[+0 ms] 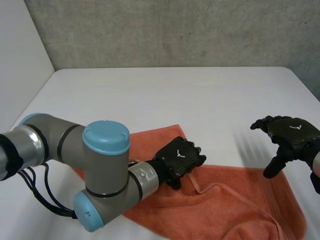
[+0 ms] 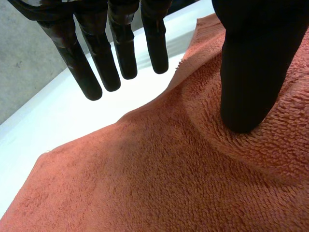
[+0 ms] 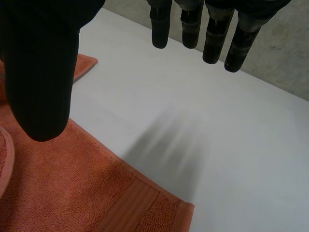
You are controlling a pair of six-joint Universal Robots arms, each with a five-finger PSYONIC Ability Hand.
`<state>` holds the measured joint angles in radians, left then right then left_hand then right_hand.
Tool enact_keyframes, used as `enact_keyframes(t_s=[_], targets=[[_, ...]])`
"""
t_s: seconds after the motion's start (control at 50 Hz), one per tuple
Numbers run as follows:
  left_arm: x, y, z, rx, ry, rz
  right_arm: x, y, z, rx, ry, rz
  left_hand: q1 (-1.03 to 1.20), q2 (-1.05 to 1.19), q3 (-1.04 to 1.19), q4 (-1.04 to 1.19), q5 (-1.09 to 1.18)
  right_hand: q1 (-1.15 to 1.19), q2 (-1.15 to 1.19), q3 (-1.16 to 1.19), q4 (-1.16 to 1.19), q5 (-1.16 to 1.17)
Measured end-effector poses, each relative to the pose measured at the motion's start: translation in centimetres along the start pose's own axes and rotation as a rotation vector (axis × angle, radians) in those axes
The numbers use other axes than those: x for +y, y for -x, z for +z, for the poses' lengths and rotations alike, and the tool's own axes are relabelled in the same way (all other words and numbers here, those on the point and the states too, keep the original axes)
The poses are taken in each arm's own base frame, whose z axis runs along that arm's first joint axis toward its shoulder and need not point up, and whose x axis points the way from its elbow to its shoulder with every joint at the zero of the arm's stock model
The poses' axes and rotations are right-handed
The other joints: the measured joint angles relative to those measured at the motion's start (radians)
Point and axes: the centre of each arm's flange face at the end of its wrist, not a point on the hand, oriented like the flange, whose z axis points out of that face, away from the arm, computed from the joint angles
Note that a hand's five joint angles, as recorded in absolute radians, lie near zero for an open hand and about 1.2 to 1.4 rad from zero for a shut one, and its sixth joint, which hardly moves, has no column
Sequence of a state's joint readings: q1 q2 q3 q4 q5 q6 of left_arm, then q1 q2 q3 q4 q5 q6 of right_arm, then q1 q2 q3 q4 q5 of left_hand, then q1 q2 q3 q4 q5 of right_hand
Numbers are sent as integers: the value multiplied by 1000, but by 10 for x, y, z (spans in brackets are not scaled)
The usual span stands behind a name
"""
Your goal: Fold the laundry
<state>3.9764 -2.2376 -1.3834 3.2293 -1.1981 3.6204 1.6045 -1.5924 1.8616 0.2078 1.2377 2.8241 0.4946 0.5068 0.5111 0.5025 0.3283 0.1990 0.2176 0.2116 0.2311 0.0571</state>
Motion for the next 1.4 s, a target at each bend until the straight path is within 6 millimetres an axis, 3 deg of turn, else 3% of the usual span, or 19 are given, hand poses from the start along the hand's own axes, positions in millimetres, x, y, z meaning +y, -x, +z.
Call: enact_keyframes(t_s=[0.16, 0.18, 0.22, 0.24, 0.32, 0.4, 0.56, 0.72, 0.76, 0.96, 1.24, 1.4], targets=[[7, -3, 3, 11, 15, -2, 1, 0, 1, 1, -6, -3, 163, 136, 131, 140, 137, 0, 0, 0, 0, 0], [8, -3, 4, 12, 18, 1, 1, 0, 1, 0, -5, -3, 312, 283, 278, 282, 275, 0, 0, 0, 0, 0], [10, -3, 5, 14, 21, 12, 1, 1, 1, 0, -6, -2, 391, 359, 353, 363, 354, 0, 0, 0, 0, 0], [11, -3, 6, 13, 22, 17, 1, 1, 1, 0, -6, -2, 541, 526, 519, 531, 517, 0, 0, 0, 0, 0], [8, 1, 7, -7, 18, 42, 1, 1, 1, -3, -6, -2, 563, 660, 648, 665, 619, 0, 0, 0, 0, 0], [2, 11, 6, -63, 13, 61, 1, 2, 1, -6, -8, 1, 563, 679, 667, 683, 623, 0, 0, 0, 0, 0], [-29, 56, -16, -373, 1, 96, -6, 8, 0, -27, -23, 75, 563, 684, 673, 689, 623, 0, 0, 0, 0, 0], [-34, 64, -43, -469, 16, 90, -10, 37, 4, -133, -8, 230, 563, 686, 675, 689, 623, 0, 0, 0, 0, 0], [-30, 61, -50, -465, 33, 85, -6, 53, 9, -186, 23, 258, 563, 686, 675, 689, 623, 0, 0, 0, 0, 0], [-15, 57, -55, -452, 76, 71, 18, 99, 28, -293, 195, 315, 563, 687, 676, 689, 623, 0, 0, 0, 0, 0], [-12, 64, -48, -474, 57, 73, 30, 118, 31, -243, 200, 409, 563, 688, 678, 689, 623, 0, 0, 0, 0, 0], [-13, 68, -44, -489, 35, 77, 49, 137, 40, -190, 206, 367, 563, 688, 678, 689, 623, 10, 24, 28, 14, 20]])
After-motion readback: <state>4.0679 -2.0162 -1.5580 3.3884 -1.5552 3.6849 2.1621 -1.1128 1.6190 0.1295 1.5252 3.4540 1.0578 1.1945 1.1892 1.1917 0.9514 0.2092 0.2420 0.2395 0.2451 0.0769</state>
